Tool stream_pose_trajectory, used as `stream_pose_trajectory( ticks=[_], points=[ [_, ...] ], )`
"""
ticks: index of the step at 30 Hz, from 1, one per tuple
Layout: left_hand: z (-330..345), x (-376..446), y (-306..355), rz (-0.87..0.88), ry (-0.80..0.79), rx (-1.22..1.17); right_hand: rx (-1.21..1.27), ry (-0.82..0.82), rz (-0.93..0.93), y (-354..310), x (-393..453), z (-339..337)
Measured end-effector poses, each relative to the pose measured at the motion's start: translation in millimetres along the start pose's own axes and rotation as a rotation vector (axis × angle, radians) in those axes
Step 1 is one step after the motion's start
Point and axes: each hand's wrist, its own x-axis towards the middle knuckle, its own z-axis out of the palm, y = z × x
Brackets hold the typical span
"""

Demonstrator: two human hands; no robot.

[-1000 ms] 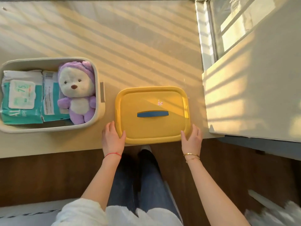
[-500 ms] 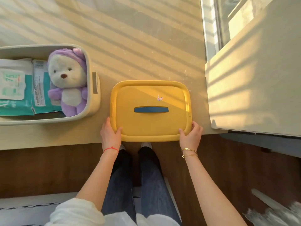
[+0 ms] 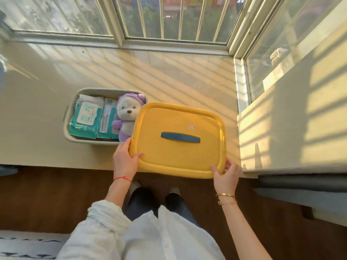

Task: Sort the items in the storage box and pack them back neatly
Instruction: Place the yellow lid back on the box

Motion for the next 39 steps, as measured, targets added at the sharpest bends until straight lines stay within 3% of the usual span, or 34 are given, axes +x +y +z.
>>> stream_pose_trajectory(
  ticks=[7, 15, 20, 31, 39],
  points=[
    [-100.3, 52.6, -34.9, -0.044, 0.124, -0.011, 0.052, -0.062, -0.136, -96.4, -16.1, 63.7],
    [-182.4, 138.6, -112.0, -0.084, 0.117, -0.008, 0.024, -0.102, -0.168, -178.3, -28.8, 184.8],
    [-192.8, 181.4, -151.8, -0.095, 0.046, -0.014, -0.002, -0.12, -0.108, -191.7, -33.8, 236.3],
    [-185.4, 197.1, -187.3, -0.086, -0.136, -0.01, -0.255, -0.074, -0.203, -180.3, -41.7, 242.9],
    [-185.2, 224.6, -187.2, -0.076, -0.028, 0.013, -0.239, -0.119, -0.207, -198.9, 3.2, 268.2]
  ],
)
